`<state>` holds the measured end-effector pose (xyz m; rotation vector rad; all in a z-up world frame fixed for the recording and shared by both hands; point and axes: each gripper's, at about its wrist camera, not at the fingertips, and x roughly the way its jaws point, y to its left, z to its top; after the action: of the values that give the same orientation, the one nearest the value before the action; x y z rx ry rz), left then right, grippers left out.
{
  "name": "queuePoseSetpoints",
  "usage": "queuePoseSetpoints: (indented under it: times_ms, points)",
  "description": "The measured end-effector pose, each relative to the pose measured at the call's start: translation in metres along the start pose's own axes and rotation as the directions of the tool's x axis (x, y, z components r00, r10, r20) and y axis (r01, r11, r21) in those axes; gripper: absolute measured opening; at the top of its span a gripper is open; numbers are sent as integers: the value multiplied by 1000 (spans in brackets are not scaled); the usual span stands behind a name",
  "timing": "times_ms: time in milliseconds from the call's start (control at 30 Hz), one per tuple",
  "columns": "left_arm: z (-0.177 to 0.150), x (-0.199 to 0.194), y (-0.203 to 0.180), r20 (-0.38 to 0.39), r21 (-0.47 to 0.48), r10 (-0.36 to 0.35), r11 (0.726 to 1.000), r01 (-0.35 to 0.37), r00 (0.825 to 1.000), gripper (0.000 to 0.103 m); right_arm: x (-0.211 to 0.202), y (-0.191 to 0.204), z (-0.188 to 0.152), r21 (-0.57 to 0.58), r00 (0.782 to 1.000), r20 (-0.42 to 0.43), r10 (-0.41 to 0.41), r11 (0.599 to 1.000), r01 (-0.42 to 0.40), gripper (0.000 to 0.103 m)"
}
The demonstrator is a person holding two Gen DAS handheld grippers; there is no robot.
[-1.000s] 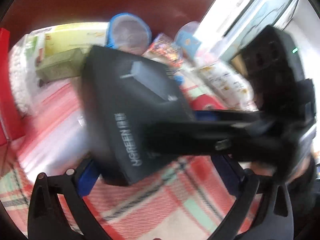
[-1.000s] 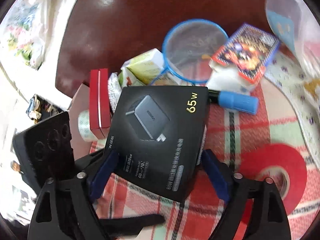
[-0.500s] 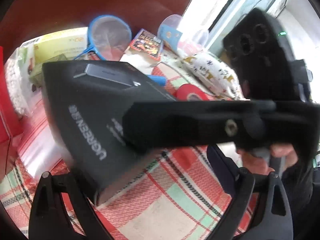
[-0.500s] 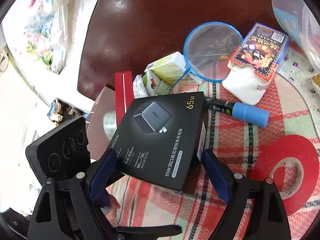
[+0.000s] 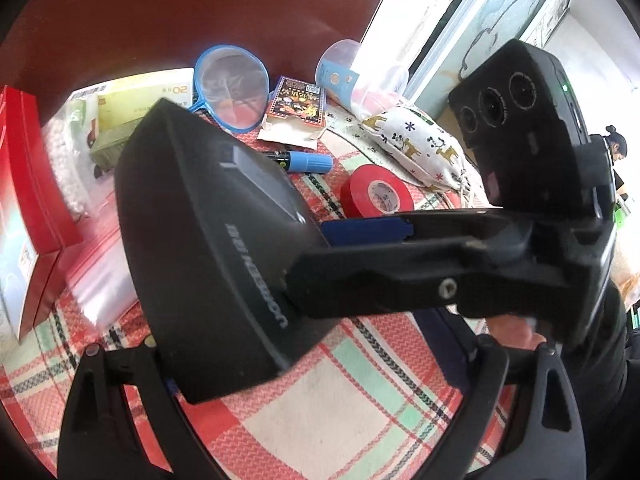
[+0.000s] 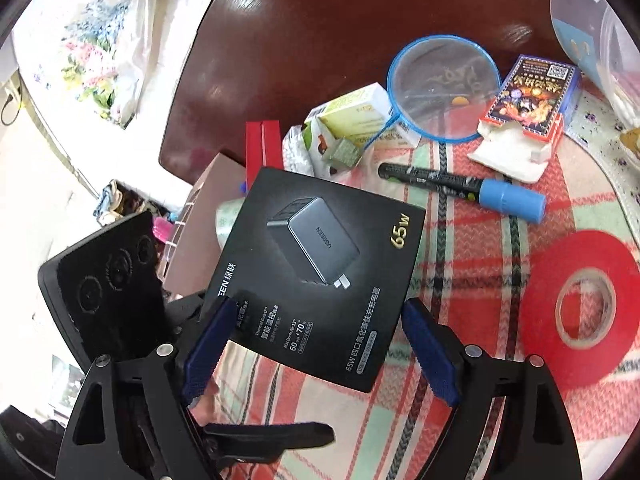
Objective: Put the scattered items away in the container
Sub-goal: 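Lift the black charger box off the table with the right gripper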
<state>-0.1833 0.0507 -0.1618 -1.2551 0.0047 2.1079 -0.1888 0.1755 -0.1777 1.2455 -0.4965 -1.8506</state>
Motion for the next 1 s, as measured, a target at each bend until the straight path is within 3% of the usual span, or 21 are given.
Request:
queuePoseSetpoints:
  times_ms: [100, 200, 333, 567, 667, 767, 1000]
  points:
    - [-4, -4, -4, -4, 16, 15, 1000, -15, 1000, 94, -3, 8, -6, -33, 998, -8, -57, 998, 57, 87]
    - [-7, -10, -10, -2, 43, 34, 999, -34, 999, 94, -10, 12, -9, -34, 998, 2, -58, 998, 58, 87]
    - [-11, -15, -18, -4, 63, 14, 998, -14, 1000, 94, -18, 13, -11, 2, 999, 18, -40, 999, 40, 87]
    - [-21, -6, -25, -47, 76, 13, 997, -9, 999, 95, -16, 17, -19, 79, 990, -3, -141, 987, 141, 87]
    - [-21, -7, -23, -42, 56, -17, 998, 20, 999, 95, -16, 32, -14, 58, 973, -10, -231, 971, 231, 87]
    - [-20, -12, -29, -29, 57, -73, 996, 75, 997, 95, -12, 43, -5, 68, 963, -32, -269, 960, 270, 87]
    - [-27, -13, -25, -33, 13, -116, 993, 116, 993, 94, 5, 41, -1, 87, 909, -131, -395, 909, 408, 87]
